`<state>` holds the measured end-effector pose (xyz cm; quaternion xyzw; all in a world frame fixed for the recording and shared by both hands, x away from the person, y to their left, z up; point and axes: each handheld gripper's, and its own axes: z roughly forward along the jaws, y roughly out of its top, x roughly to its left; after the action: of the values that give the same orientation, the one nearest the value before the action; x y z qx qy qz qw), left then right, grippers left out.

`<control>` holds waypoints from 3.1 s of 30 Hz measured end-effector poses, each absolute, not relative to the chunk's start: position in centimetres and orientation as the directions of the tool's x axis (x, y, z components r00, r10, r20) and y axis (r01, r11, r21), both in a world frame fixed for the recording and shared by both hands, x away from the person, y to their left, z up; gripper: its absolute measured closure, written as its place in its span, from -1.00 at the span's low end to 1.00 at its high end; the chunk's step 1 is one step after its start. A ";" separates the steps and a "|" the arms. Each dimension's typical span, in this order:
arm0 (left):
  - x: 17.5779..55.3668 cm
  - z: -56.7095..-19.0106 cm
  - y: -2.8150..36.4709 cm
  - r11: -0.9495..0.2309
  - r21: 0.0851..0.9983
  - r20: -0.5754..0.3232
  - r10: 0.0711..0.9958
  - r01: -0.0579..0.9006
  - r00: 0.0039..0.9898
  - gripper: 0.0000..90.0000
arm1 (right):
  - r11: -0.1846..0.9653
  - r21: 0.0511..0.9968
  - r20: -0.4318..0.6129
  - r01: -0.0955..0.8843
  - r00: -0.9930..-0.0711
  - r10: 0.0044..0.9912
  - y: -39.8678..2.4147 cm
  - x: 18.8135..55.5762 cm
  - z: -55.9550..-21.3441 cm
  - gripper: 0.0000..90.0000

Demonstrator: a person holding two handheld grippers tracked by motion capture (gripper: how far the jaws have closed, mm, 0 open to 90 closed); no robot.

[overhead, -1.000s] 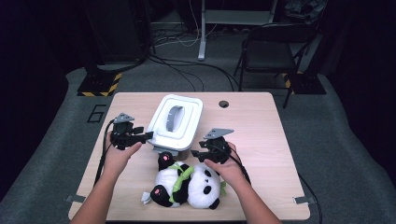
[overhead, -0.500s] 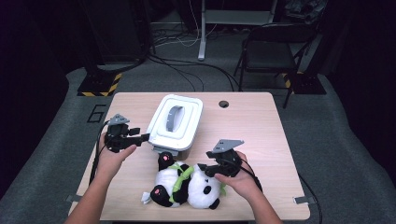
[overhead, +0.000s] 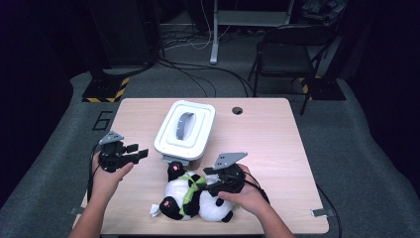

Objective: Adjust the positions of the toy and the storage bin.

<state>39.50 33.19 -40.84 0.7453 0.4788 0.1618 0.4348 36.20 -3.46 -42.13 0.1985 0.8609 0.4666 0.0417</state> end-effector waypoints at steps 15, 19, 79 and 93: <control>39.0 -40.7 33.9 -0.137 0.806 -0.182 0.869 0.576 0.460 0.04 | 0.549 0.788 0.158 0.280 -0.953 0.259 -2.9 36.4 -43.0 0.66; 39.3 -40.5 33.5 -0.147 0.809 -0.173 0.865 0.569 0.470 0.04 | 0.546 0.785 0.180 0.292 -0.951 0.250 -3.0 36.3 -42.8 0.70; 46.5 -39.8 20.4 -0.297 0.797 -0.047 0.837 0.526 0.545 0.35 | 0.302 0.848 0.149 0.437 -0.741 0.655 -17.4 35.6 -41.9 0.37; 45.0 -39.4 22.0 -0.309 0.772 -0.084 0.816 0.555 0.572 0.39 | 0.257 0.862 0.154 0.437 -0.709 0.688 -17.5 35.3 -41.1 0.17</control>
<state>45.01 22.01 -39.43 0.7922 0.4328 0.1641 0.3977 35.27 -17.52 -41.08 0.3596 0.7825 0.4920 0.1275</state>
